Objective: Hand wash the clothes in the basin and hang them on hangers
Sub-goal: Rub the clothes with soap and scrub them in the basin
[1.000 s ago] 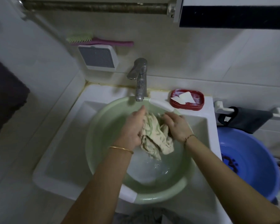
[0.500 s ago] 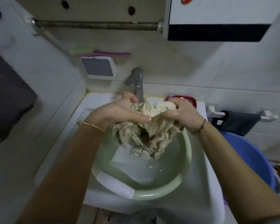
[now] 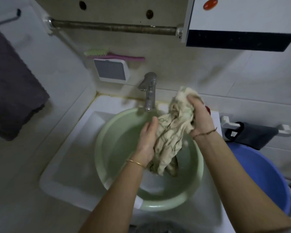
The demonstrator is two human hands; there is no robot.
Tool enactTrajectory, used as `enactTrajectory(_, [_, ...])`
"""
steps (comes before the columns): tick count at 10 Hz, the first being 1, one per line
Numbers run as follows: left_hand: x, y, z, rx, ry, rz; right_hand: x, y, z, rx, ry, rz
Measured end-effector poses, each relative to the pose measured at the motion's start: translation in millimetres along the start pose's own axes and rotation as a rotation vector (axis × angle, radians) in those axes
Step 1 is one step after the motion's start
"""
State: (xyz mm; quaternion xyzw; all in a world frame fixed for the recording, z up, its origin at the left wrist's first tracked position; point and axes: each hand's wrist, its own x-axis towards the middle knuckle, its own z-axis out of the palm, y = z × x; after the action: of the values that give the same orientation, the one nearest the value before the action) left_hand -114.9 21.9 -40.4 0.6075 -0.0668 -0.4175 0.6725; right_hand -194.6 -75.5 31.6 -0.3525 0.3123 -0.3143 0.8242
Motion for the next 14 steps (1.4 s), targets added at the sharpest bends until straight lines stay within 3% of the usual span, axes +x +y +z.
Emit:
enactTrajectory(1, [3.9,11.8,12.0,-0.310,0.131,-0.105,-8.9,23.5,-12.7,-0.857,0.079,-0.330])
enactTrajectory(2, [-3.3,13.7,17.6,-0.449,-0.032,-0.235,-32.9,53.7,-7.0,-1.392,-0.058,-0.483])
enactTrajectory(3, [-13.5,9.3,24.6,-0.452,0.030,-0.298,-27.3,63.8,2.0,-1.356,-0.022,-0.502])
enactTrajectory(4, [-14.7,7.4,30.9,-0.266,0.071,-0.297,4.0,52.7,-0.9,-1.197,0.147,-0.365])
enactTrajectory(5, [-0.9,13.3,24.3,-0.233,0.166,-0.291,0.5,60.9,-5.4,-1.189,0.143,-0.380])
enactTrajectory(6, [2.7,5.7,10.6,-0.225,0.107,-0.316,-25.0,77.0,-2.4,-1.226,-0.008,-0.463])
enactTrajectory(7, [-8.8,-3.4,27.8,-0.088,0.125,-0.300,8.9,62.4,-1.5,-1.257,0.132,-0.354])
enactTrajectory(8, [-8.7,7.4,32.5,-0.127,0.162,-0.295,19.3,52.1,-5.7,-1.192,0.239,-0.332])
enactTrajectory(9, [2.5,1.1,10.6,-0.140,0.074,-0.312,-21.5,70.8,-2.1,-1.200,0.071,-0.409])
enactTrajectory(10, [-3.8,-5.8,16.6,-0.129,0.084,-0.374,-9.9,71.9,-7.9,-1.292,0.085,-0.360])
enactTrajectory(11, [4.9,-20.3,15.6,0.064,0.025,-0.351,21.5,60.3,-20.3,-1.512,0.171,-0.278])
enactTrajectory(12, [24.1,-25.7,-15.6,0.707,0.037,-0.104,24.7,57.1,-31.7,-1.715,0.189,-0.322])
enactTrajectory(13, [47.1,-33.7,-52.2,1.383,0.175,0.106,20.9,61.0,-44.5,-1.894,0.189,-0.360])
enactTrajectory(14, [59.9,-46.1,-70.1,1.600,0.046,0.113,14.2,74.5,-52.5,-2.127,0.036,-0.288])
